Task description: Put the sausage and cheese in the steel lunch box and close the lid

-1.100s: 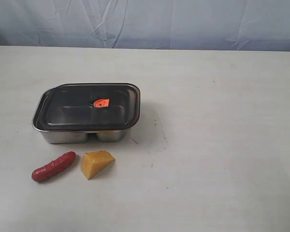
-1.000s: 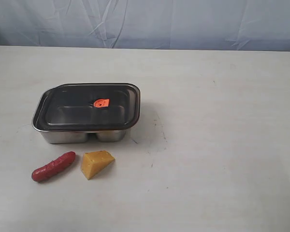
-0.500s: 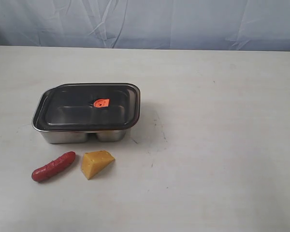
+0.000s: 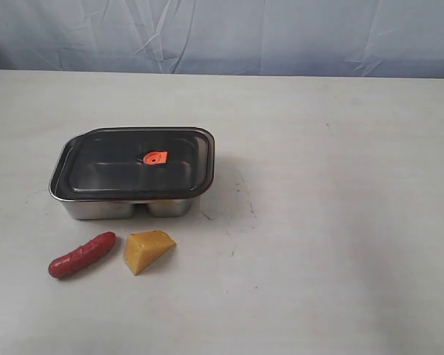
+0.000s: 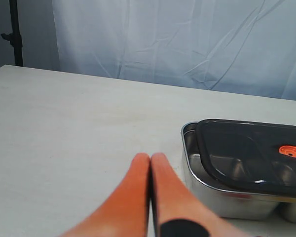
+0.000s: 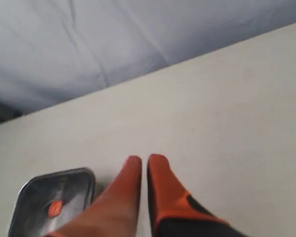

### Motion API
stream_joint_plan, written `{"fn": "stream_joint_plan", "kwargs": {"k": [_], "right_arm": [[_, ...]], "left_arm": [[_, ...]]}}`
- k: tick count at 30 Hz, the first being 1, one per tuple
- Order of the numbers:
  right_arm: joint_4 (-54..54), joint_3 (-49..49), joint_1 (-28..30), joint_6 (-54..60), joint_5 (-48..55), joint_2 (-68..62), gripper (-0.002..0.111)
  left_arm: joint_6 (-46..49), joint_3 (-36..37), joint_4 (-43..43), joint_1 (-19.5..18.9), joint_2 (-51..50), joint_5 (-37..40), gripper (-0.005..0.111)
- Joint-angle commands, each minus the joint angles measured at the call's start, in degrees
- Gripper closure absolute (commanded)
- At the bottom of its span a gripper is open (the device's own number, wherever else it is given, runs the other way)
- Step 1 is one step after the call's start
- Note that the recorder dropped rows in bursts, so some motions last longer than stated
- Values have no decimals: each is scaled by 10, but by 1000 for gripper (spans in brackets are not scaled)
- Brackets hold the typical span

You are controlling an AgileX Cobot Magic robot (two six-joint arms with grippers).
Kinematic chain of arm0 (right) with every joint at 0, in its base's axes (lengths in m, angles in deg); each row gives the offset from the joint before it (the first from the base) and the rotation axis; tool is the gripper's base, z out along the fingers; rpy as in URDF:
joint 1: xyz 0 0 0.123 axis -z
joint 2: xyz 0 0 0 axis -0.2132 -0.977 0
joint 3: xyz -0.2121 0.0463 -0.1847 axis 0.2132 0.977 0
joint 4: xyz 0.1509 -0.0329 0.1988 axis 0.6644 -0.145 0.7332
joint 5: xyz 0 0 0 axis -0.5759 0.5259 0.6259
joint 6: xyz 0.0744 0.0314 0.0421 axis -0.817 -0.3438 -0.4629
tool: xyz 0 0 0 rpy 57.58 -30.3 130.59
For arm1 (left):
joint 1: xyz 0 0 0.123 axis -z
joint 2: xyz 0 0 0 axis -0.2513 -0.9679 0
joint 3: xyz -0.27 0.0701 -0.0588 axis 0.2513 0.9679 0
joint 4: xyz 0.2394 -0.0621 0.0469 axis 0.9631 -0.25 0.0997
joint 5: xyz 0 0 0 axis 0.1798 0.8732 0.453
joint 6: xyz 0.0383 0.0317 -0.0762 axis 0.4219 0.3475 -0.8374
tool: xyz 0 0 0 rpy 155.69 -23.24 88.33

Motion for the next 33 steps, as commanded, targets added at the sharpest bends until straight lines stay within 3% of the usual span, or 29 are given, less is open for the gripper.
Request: {"fn": "stream_joint_plan", "kwargs": {"k": [1,3,6,16,33], "right_arm": [[177,-30,0,180,105,-153,77],[223,-31,-6,224,150,-219,62],[255,-31,-26,261,190,-300,55],[348,-31,-119,326,214,-472,55],[373,-112,-236,324,220,-554,55]], "left_arm": [[0,2,-3,-2,2,-1,106],[0,2,-3,-2,2,-1,106],[0,2,-3,-2,2,-1,106],[0,2,-3,-2,2,-1,106],[0,2,-3,-2,2,-1,106]]}}
